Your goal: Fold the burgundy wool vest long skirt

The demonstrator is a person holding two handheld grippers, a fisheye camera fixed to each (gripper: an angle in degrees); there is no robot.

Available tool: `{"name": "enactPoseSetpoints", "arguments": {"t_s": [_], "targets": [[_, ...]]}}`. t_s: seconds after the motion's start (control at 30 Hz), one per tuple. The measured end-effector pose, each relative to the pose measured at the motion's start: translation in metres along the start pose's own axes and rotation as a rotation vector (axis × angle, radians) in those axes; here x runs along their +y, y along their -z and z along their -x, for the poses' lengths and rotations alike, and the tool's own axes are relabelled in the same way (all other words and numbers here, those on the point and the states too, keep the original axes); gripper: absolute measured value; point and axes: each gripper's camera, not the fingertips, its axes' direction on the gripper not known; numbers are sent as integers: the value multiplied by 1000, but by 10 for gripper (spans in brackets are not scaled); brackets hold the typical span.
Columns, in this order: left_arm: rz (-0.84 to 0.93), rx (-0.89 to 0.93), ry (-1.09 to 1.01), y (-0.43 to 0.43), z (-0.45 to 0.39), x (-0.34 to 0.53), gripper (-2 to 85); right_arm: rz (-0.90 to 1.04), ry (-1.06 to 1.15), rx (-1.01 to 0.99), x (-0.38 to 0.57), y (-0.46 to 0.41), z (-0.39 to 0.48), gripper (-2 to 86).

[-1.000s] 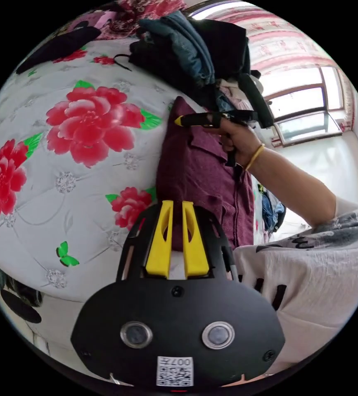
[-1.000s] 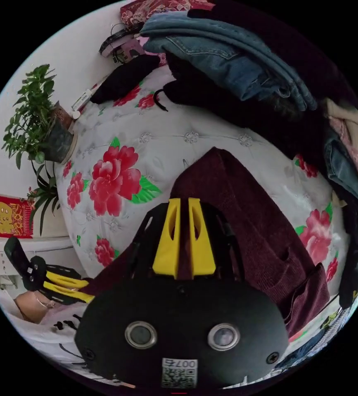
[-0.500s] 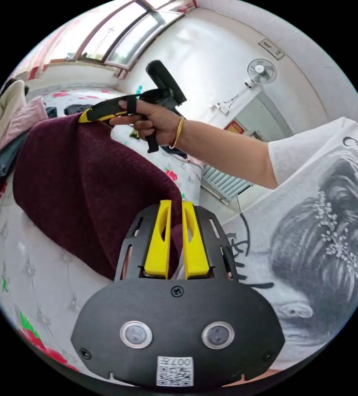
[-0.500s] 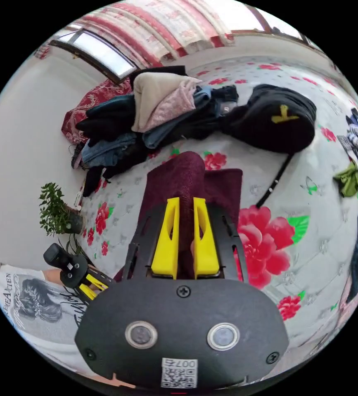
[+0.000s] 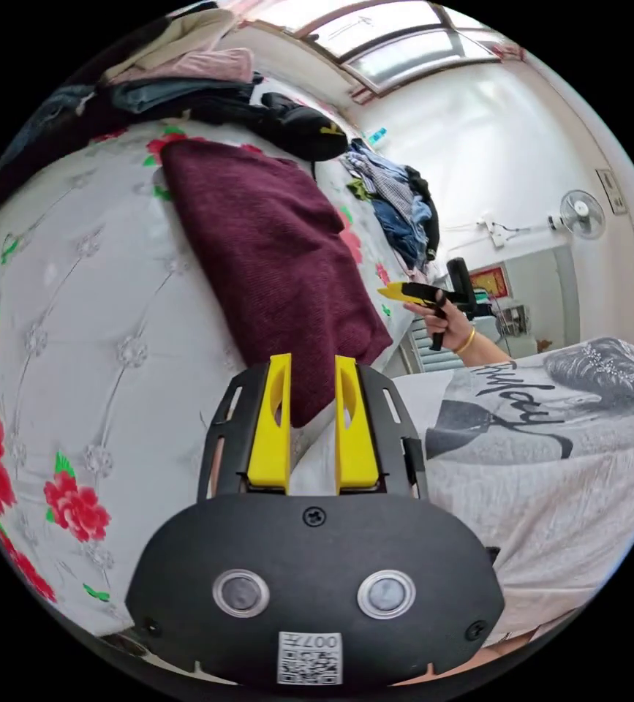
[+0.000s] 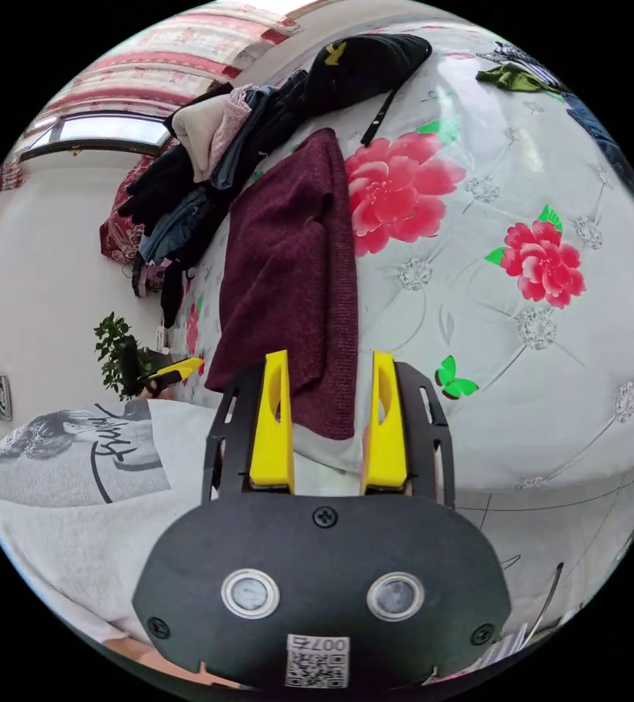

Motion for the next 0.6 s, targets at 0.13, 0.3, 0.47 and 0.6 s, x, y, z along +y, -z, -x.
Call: {"name": "enactPoseSetpoints", "arguments": {"t_s": [0.13, 0.3, 0.47, 0.6], "targets": [[16, 88, 78, -46, 32, 8, 125, 98, 56, 24, 7, -3, 5, 83], [108, 42, 69, -103, 56, -14, 62, 202, 141, 197, 4, -9, 19, 39], [90, 96, 34, -99, 77, -16, 44, 194, 186, 51, 12, 32, 17, 16], [37, 200, -33, -74, 73, -4, 42, 165, 111, -133, 22, 69, 0, 10]]}}
